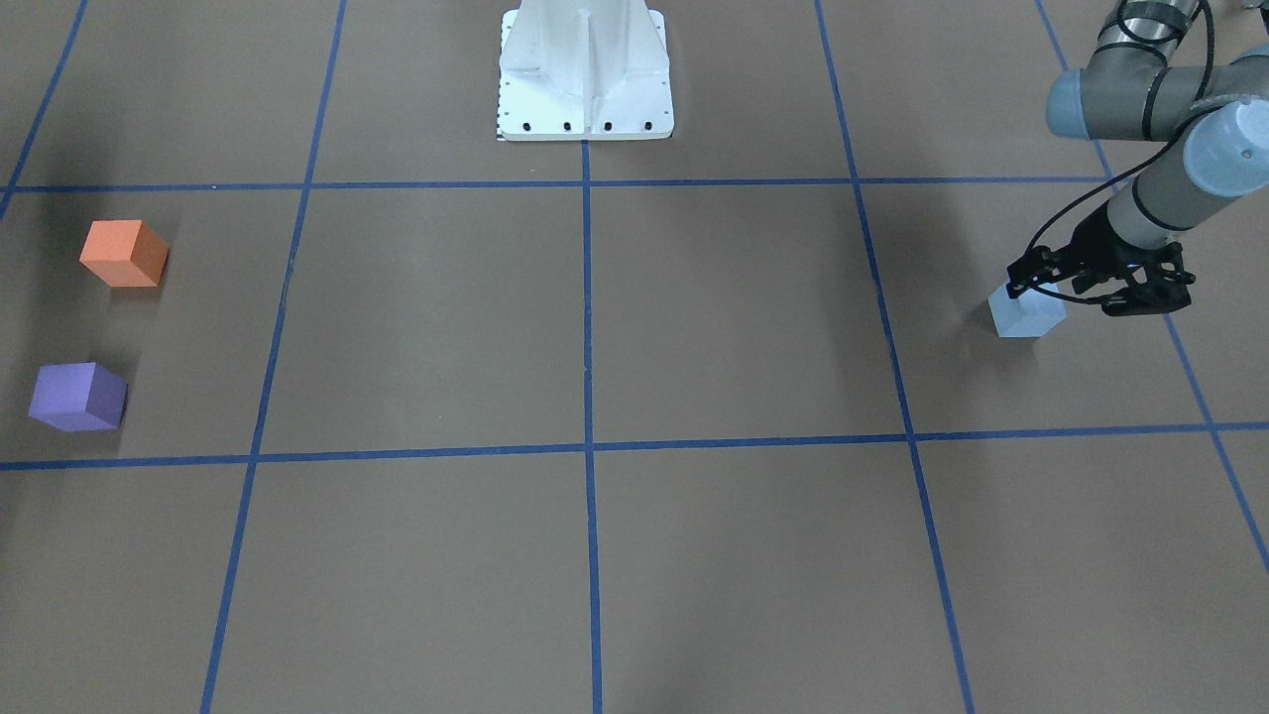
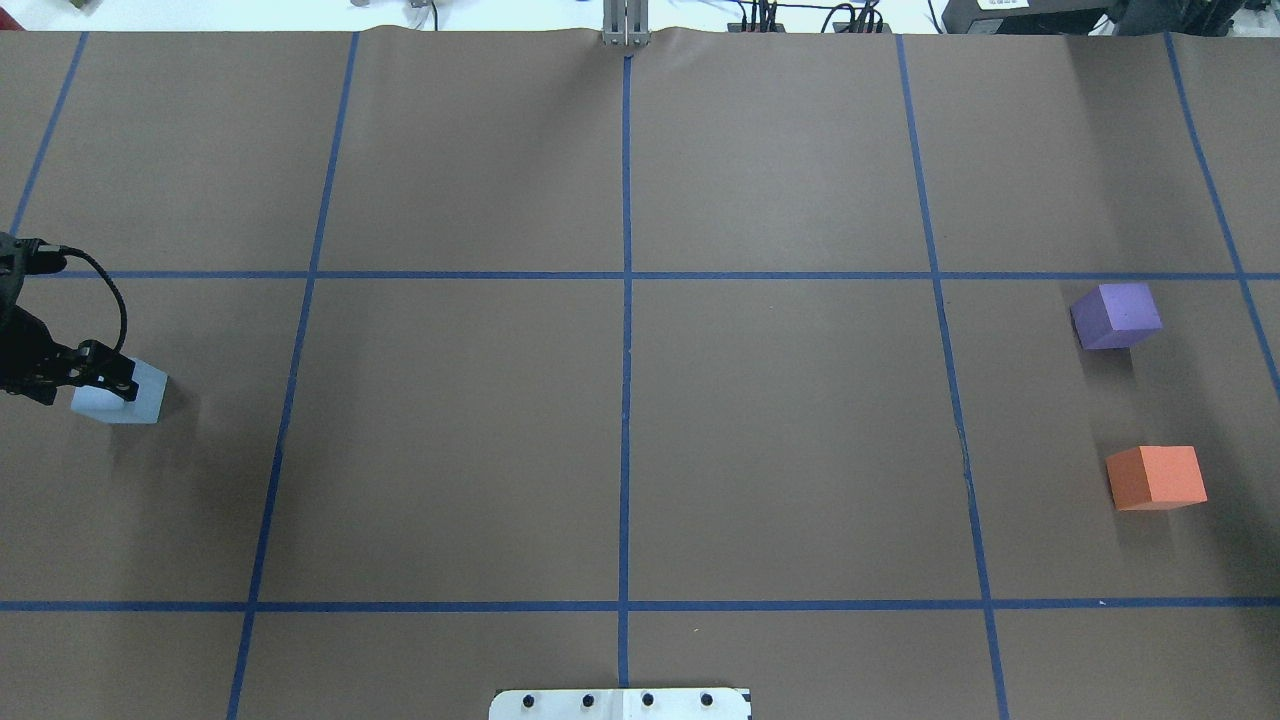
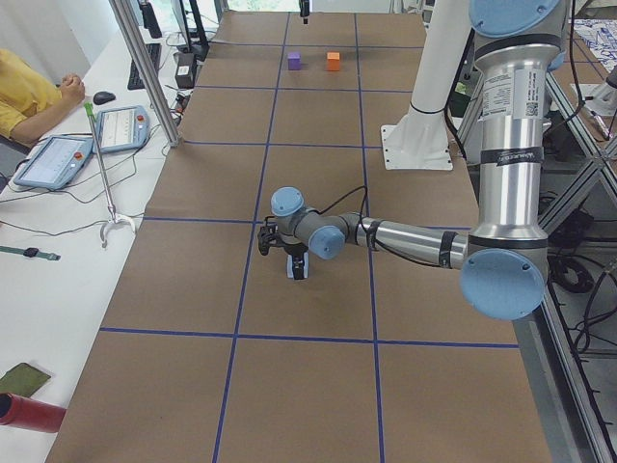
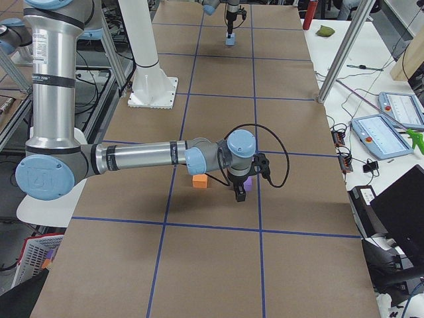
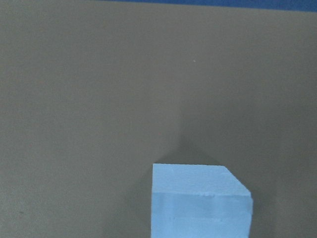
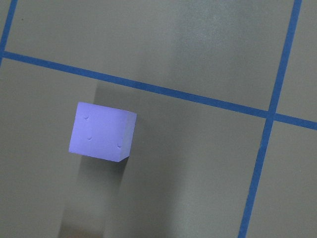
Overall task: Place blue block between orange and purple blocks
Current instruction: 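Lower the left gripper onto the light blue cube and grasp it, then carry the light blue cube with the left gripper to the table center and release it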
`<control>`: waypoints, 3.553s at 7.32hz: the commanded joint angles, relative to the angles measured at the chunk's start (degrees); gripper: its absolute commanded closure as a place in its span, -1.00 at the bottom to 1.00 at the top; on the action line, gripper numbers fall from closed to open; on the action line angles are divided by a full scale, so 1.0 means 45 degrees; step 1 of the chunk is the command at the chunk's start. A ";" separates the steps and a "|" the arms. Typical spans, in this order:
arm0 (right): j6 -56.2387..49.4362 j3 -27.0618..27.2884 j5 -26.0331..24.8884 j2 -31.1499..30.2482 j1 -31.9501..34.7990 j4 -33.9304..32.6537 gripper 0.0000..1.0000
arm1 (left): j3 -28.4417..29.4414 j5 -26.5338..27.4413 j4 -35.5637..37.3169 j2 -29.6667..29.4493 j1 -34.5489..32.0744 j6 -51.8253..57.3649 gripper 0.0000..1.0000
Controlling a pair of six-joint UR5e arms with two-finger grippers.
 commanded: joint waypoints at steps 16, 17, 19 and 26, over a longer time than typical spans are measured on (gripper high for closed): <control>-0.0013 0.0047 0.0164 -0.0021 -0.0031 0.0056 -1.00 | -0.0636 0.0856 0.1107 -0.4964 0.2322 -0.2686 1.00; -0.0013 0.0047 0.0164 -0.0001 -0.0031 0.0056 -1.00 | -0.0501 0.1904 0.1943 -0.6172 0.3144 -0.3078 1.00; -0.0032 0.0047 0.0144 -0.0001 -0.0012 0.0076 -1.00 | 0.1148 0.2594 0.4092 -0.9778 0.4494 -0.4324 1.00; -0.0052 0.0163 0.1042 -0.0137 0.0008 0.0114 -1.00 | 0.7743 0.5195 0.3534 -1.5012 0.6803 -0.5308 0.06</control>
